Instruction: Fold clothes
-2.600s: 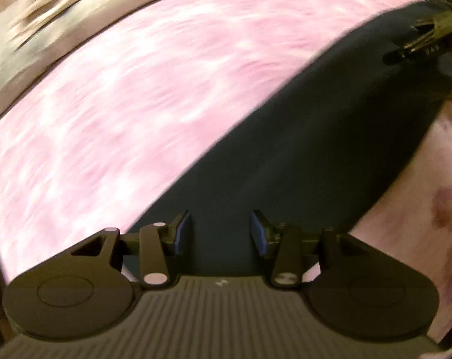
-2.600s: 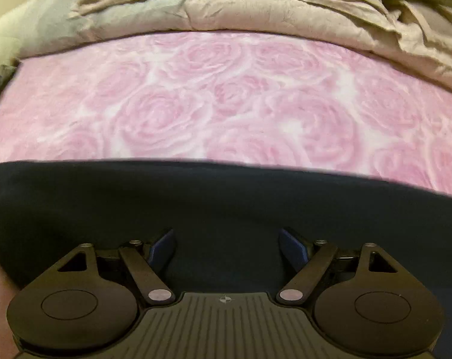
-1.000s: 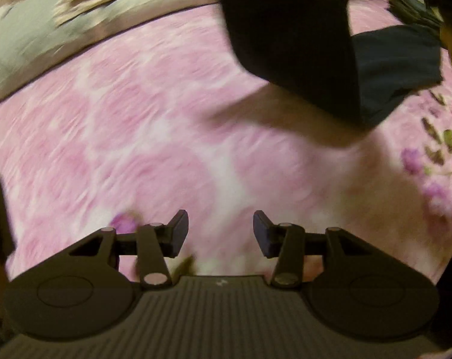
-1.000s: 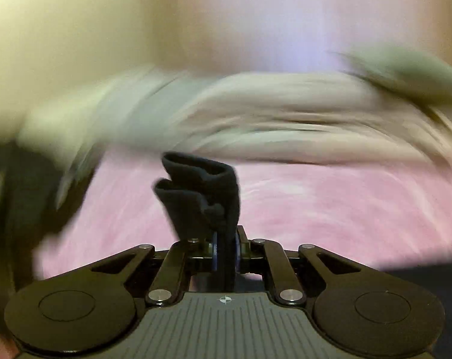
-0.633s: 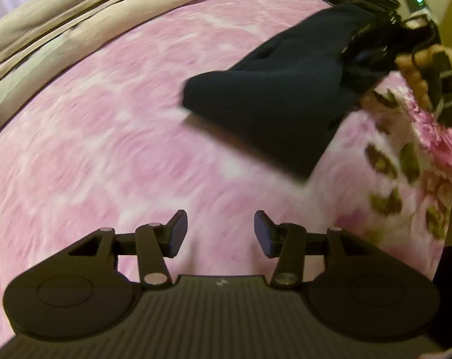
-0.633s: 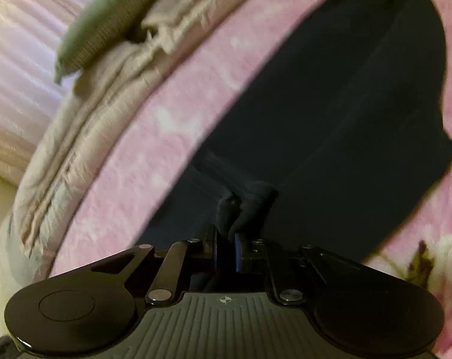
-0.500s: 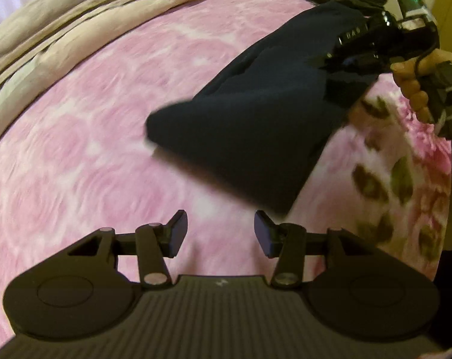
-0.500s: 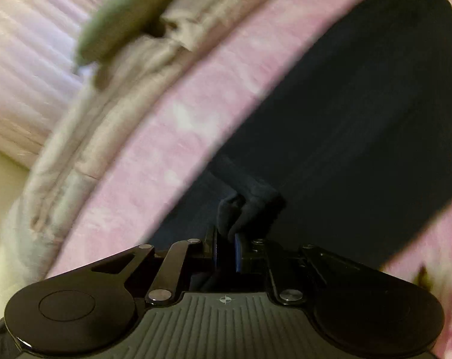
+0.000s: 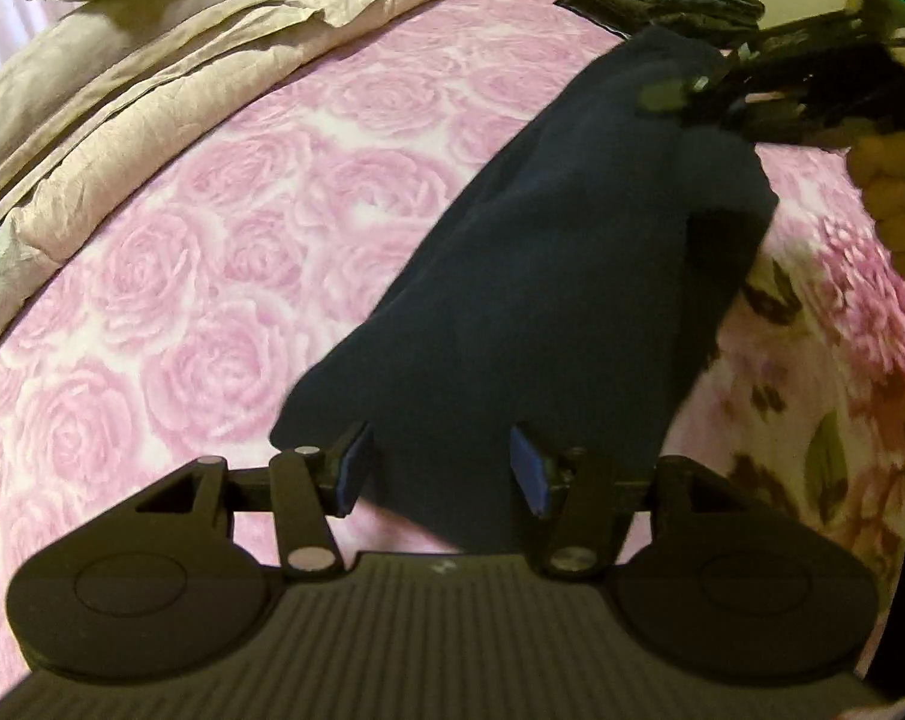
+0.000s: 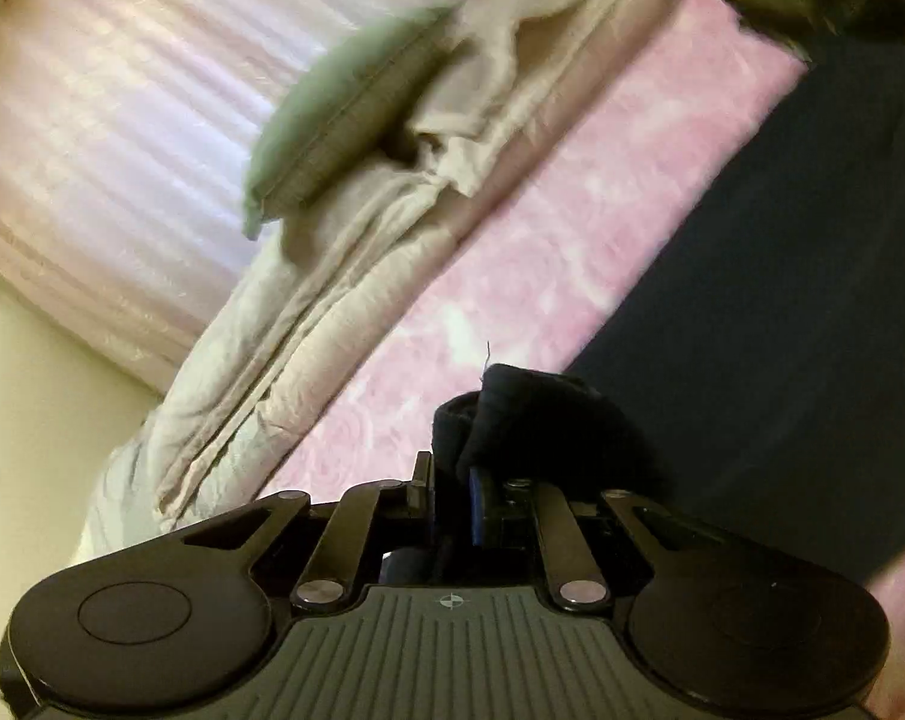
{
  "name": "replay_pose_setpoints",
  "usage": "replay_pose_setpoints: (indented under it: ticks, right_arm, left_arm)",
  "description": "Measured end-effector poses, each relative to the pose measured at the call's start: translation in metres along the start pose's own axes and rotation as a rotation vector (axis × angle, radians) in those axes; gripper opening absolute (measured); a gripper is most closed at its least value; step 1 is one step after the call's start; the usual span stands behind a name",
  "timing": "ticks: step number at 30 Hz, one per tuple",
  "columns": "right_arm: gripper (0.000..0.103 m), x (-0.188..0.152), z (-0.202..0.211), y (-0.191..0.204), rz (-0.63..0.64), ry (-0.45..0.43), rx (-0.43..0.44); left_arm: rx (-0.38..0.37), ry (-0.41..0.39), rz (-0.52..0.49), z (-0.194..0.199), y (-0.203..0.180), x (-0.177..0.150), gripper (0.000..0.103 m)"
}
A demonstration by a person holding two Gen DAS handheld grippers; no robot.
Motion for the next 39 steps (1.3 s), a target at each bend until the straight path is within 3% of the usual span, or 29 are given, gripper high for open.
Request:
replay_pose_setpoints:
  ticks: [7, 8, 9, 11, 12, 16, 20, 22, 23, 24, 27, 30, 32, 35, 39]
  right_arm:
    - [0.011, -0.011, -0.012, -0.029, 0.032, 0.116, -0.163]
    - [0.017, -0.012, -0.012, -0.033, 0.035, 0.130, -0.184]
    - [0.033, -0.013, -0.012, -0.036, 0.039, 0.140, -0.205]
    - [0.049, -0.014, -0.003, -0.033, 0.054, 0.112, -0.238]
    - [0.050, -0.015, 0.003, -0.033, 0.055, 0.099, -0.249]
    - [0.050, -0.032, 0.026, -0.002, 0.199, 0.108, -0.226]
    - [0.050, -0.053, 0.050, 0.037, 0.382, 0.129, -0.189]
    - [0.061, -0.084, 0.056, 0.071, 0.541, 0.170, -0.110]
    - [0.078, -0.102, 0.059, 0.087, 0.626, 0.185, -0.068]
    - [0.084, -0.123, 0.063, 0.105, 0.722, 0.191, -0.011]
    - [0.084, -0.175, 0.066, 0.146, 0.931, 0.223, 0.169]
    - [0.084, -0.214, 0.049, 0.162, 1.023, 0.246, 0.259]
    - [0.084, -0.232, 0.033, 0.153, 1.039, 0.292, 0.222]
    - [0.084, -0.246, 0.012, 0.125, 1.051, 0.405, 0.023]
    - [0.084, -0.247, 0.025, 0.122, 1.104, 0.446, -0.021]
  left_arm:
    - [-0.020, 0.031, -0.027, -0.015, 0.000, -0.001, 0.049]
    - [-0.024, 0.031, -0.035, -0.016, 0.001, -0.002, 0.054]
    - [-0.027, 0.032, -0.041, -0.017, 0.003, -0.003, 0.056]
    - [-0.037, 0.030, -0.040, -0.021, 0.008, -0.004, 0.061]
    - [-0.044, 0.033, -0.036, -0.024, 0.011, -0.005, 0.062]
    - [-0.075, 0.047, -0.052, -0.042, 0.012, -0.017, 0.065]
    - [-0.105, 0.034, -0.076, -0.034, 0.018, -0.015, 0.065]
    - [-0.119, 0.017, -0.110, -0.019, 0.022, -0.010, 0.061]
    - [-0.117, 0.004, -0.155, -0.009, 0.026, -0.010, 0.061]
    - [-0.112, -0.005, -0.203, 0.000, 0.029, -0.010, 0.061]
    - [-0.094, -0.015, -0.361, 0.021, 0.040, -0.017, 0.062]
    - [-0.107, -0.017, -0.514, 0.028, 0.045, -0.033, 0.062]
    - [-0.131, -0.021, -0.627, 0.026, 0.042, -0.046, 0.062]
    - [-0.174, -0.029, -0.816, 0.015, 0.031, -0.065, 0.058]
    - [-0.224, -0.111, -1.058, 0.003, 0.014, -0.083, 0.059]
Point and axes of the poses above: each gripper's, at about its wrist camera, not at the fingertips, and z roughly against the way its jaws point, y to its left, x to its top, the point moved 1 cm from there along -z, roughly the way its jaws point, and after that the axes turned 15 degrees about -y, right-handed, at the moved point
